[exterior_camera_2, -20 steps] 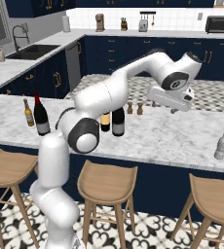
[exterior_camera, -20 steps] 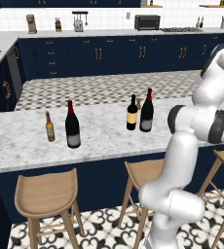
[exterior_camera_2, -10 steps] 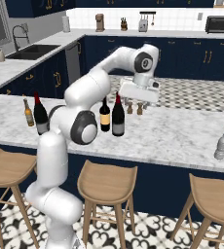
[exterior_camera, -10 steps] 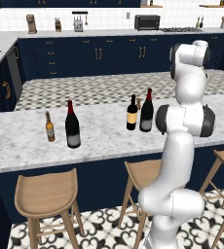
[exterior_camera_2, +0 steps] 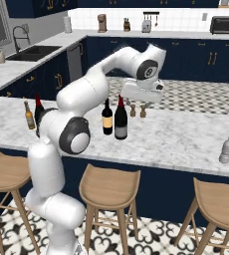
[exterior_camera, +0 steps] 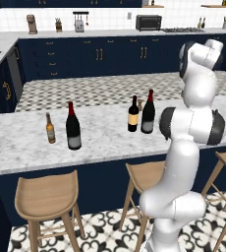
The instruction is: Move the plastic bottles in the middle to the plastics group, and the glass bottles in the middle to the glass group.
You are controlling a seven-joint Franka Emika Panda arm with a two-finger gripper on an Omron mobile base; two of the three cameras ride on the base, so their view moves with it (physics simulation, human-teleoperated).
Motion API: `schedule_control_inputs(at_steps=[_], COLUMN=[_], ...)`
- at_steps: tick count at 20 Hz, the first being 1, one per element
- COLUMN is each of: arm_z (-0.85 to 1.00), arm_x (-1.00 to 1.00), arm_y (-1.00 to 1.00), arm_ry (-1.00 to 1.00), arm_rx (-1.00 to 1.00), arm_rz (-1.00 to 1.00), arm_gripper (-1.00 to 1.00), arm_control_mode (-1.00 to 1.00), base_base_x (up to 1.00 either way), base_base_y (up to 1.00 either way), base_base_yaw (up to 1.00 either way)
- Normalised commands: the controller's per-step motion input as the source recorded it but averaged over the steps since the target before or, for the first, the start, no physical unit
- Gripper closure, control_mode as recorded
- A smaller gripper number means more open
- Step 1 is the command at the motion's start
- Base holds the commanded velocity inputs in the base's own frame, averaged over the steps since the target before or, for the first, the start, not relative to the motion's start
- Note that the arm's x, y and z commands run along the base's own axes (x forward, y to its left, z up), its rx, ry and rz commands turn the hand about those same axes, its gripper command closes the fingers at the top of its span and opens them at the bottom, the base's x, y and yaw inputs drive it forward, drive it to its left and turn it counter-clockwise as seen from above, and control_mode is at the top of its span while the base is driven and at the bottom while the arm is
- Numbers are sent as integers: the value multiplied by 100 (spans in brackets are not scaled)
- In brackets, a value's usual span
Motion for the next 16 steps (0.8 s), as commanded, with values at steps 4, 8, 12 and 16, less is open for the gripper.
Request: schedule_control_inputs(at_steps=[4, 8, 12, 16], arm_z=[-41, -15, 0, -7], arm_x=[32, -42, -14, 3], arm_y=[14, 82, 82, 52], arm_ry=[-28, -15, 2, 3], arm_rx=[0, 0, -9, -10], arm_rz=[-49, -57, -37, -29], arm_gripper=[-100, -100, -100, -100], arm_control_mode=[-100, -100, -100, -100], base_base_x=[0, 0, 0, 0], base_base_y=[0, 0, 0, 0], base_base_yaw=[0, 0, 0, 0])
